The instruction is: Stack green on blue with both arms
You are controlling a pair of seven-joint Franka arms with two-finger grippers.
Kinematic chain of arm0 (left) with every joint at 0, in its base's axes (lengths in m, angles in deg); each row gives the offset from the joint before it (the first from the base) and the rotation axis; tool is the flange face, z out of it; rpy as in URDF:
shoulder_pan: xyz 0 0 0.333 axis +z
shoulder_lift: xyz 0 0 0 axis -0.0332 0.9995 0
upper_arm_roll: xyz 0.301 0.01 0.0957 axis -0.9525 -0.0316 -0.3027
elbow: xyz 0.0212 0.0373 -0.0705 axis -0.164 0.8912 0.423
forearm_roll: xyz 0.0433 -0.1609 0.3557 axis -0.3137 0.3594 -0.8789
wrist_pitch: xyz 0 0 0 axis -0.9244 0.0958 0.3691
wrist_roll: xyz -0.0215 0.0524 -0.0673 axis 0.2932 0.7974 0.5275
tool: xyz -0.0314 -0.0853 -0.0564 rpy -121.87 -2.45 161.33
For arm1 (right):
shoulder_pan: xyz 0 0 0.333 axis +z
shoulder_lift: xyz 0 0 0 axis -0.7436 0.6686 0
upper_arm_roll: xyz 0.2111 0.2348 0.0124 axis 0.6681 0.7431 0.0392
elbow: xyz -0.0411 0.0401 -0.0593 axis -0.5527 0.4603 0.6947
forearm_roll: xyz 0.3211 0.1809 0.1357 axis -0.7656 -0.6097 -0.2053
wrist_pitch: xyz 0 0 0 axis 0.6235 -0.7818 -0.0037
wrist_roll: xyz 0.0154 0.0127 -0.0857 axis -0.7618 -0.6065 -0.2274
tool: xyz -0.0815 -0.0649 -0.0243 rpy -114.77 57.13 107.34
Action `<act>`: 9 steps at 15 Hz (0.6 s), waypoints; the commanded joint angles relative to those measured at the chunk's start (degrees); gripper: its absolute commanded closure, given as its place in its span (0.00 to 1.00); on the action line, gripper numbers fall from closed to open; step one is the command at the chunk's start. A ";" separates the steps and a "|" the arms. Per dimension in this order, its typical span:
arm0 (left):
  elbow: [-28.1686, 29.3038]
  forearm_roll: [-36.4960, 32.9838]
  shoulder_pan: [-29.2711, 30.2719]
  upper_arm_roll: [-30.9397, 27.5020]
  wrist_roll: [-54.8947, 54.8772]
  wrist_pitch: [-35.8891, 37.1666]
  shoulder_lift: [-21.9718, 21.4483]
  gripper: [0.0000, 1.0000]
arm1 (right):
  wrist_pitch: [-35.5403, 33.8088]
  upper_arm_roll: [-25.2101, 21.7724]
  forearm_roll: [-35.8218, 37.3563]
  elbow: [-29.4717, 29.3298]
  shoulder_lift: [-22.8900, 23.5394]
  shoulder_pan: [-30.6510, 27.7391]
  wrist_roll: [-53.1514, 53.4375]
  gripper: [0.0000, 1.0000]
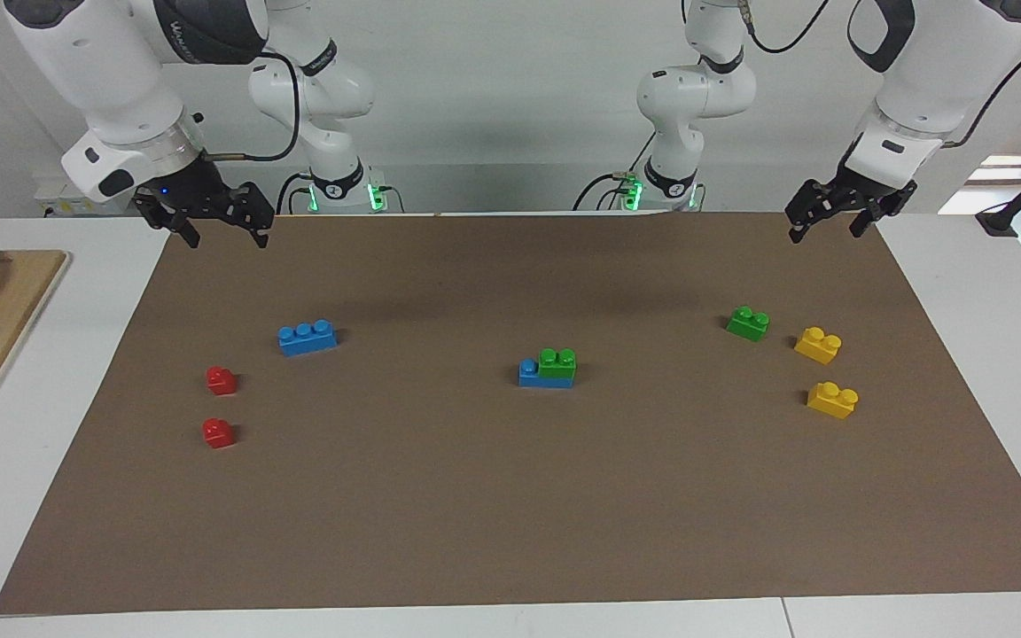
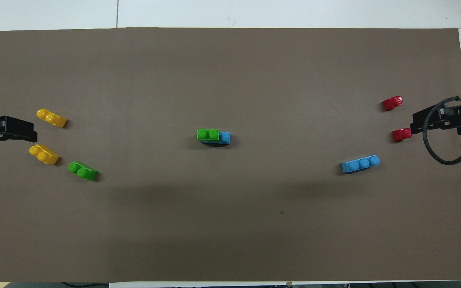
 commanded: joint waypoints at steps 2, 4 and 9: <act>-4.08 1.98 -0.34 -0.46 2.62 1.70 2.57 0.00 | -0.58 0.73 1.48 -0.17 -0.34 -1.00 -1.33 0.00; -5.22 1.80 -0.34 -0.54 2.71 2.05 2.75 0.00 | -0.05 0.73 2.53 -0.17 -0.34 -0.91 -1.33 0.00; -4.97 1.45 0.36 -0.46 2.62 1.97 2.58 0.00 | 0.92 0.81 3.07 -0.17 -0.34 -0.91 -1.59 0.00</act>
